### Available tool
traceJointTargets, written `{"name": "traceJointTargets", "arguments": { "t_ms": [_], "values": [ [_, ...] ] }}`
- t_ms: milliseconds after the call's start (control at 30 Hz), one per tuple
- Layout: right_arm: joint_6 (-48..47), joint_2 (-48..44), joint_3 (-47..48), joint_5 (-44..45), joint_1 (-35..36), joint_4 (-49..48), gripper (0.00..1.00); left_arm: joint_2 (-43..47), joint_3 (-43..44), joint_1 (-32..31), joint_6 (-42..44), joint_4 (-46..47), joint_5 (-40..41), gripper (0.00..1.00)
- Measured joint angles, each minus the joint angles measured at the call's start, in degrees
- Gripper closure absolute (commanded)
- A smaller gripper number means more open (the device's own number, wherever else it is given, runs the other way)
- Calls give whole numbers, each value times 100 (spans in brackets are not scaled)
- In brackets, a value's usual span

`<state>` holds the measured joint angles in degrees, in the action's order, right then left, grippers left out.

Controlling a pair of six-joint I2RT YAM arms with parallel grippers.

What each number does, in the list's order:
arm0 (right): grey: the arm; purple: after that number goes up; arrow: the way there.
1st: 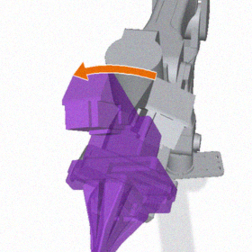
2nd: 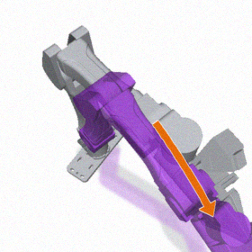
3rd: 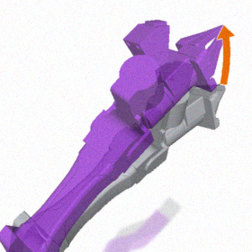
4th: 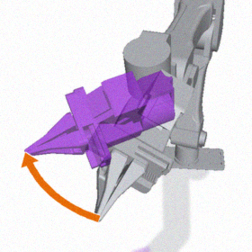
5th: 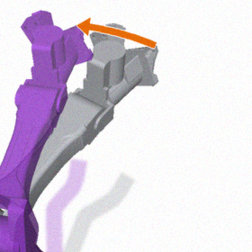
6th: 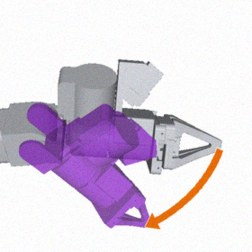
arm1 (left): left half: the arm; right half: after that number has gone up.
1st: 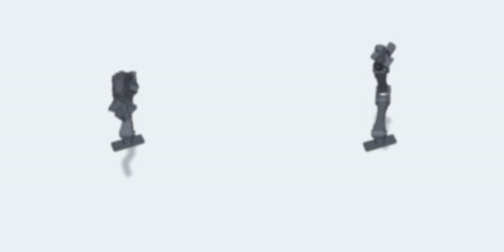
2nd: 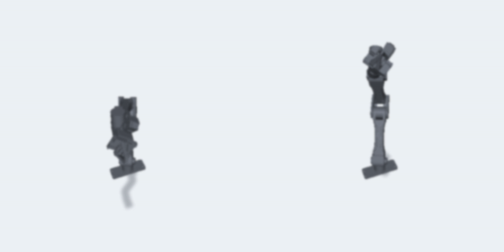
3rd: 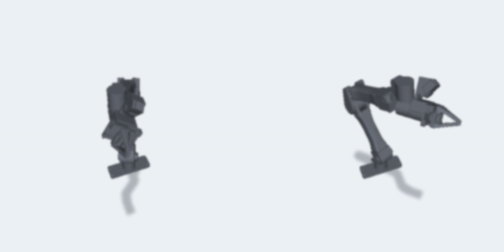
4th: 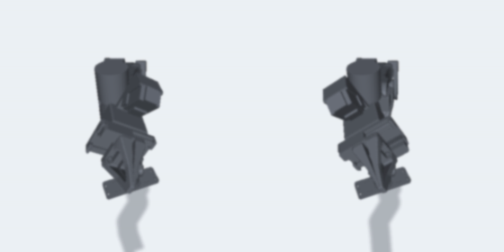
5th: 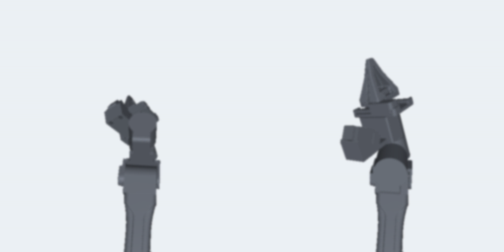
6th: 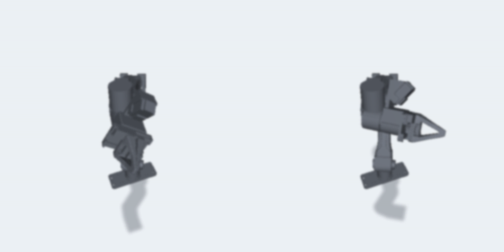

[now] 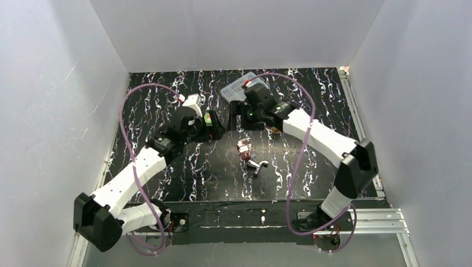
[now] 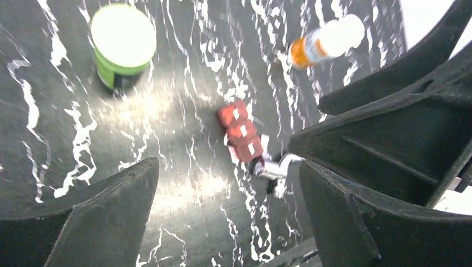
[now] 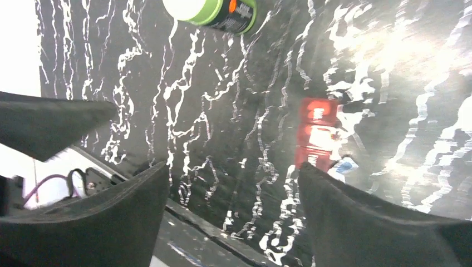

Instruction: Sort the pills into containers

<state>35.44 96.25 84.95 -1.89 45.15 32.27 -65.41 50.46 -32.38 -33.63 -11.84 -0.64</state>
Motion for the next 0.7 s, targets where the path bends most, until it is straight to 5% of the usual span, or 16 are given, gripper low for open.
{"name": "traceJointTargets", "arguments": {
  "t_ms": [433,700],
  "values": [
    [-181,-3062,-588,898,-240,76,2,922,1971,33,1178,-1729,409,2],
    [-181,-4188,-1040,1366,-267,151,2,975,2190,33,1296,-2564,538,2]
  ]
}}
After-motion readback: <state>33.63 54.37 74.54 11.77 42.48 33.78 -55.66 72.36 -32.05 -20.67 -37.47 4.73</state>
